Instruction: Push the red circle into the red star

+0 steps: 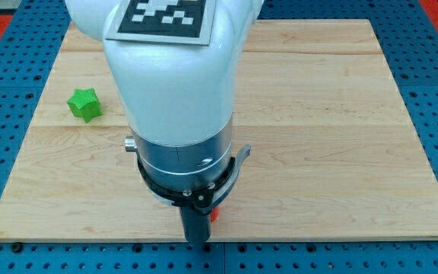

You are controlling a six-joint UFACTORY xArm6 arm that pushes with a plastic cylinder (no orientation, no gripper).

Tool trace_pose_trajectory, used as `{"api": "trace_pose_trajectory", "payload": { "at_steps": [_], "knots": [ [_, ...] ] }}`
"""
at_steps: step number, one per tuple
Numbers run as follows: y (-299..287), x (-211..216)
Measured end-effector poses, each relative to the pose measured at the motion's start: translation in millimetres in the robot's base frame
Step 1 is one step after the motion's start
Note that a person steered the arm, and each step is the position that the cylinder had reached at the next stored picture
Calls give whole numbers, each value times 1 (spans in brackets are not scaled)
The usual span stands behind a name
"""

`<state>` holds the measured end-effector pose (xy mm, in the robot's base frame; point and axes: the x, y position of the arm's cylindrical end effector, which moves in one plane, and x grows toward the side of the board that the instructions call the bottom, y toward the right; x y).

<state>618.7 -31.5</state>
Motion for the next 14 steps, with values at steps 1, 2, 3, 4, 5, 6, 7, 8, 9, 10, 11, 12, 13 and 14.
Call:
{"api": "trace_pose_trajectory", "payload": {
  "at_steps": [1, 2, 3, 4, 5, 6, 7, 8, 9, 10, 11, 12, 13, 14],
  "knots": [
    [0, 0],
    [0, 0],
    [0, -13],
    [0, -29],
    [0, -37],
    [0, -42],
    [0, -48],
    [0, -53],
    [24, -37],
    [70, -24],
    [96, -37],
    [90, -49],
    [67, -55],
    [47, -56]
  ]
}}
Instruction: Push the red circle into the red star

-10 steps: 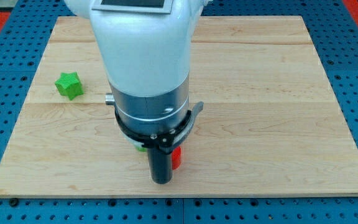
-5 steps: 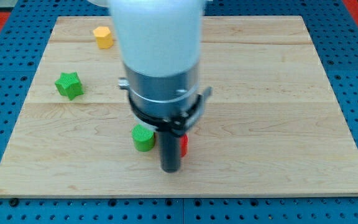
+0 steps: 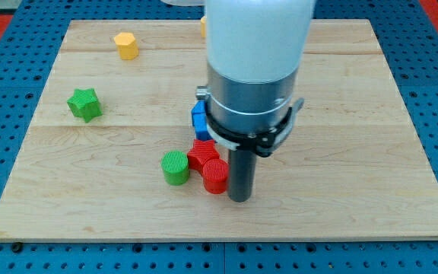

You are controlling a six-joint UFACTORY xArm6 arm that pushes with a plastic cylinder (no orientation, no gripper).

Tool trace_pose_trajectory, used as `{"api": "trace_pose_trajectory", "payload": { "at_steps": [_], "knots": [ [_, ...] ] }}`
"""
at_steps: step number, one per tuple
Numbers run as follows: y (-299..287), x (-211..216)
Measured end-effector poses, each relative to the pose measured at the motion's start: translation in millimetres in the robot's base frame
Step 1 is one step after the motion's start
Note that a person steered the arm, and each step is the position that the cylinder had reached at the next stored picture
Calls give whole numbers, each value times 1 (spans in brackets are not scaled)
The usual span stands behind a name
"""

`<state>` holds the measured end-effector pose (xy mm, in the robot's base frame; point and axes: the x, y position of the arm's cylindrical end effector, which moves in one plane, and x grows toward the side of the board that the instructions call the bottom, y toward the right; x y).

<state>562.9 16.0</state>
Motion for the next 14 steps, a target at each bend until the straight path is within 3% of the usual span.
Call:
{"api": "trace_pose_trajectory", "payload": {
  "at_steps": [2, 8, 14],
  "knots": [
    [-28, 0],
    [-32, -1],
    [-45, -27]
  ]
}}
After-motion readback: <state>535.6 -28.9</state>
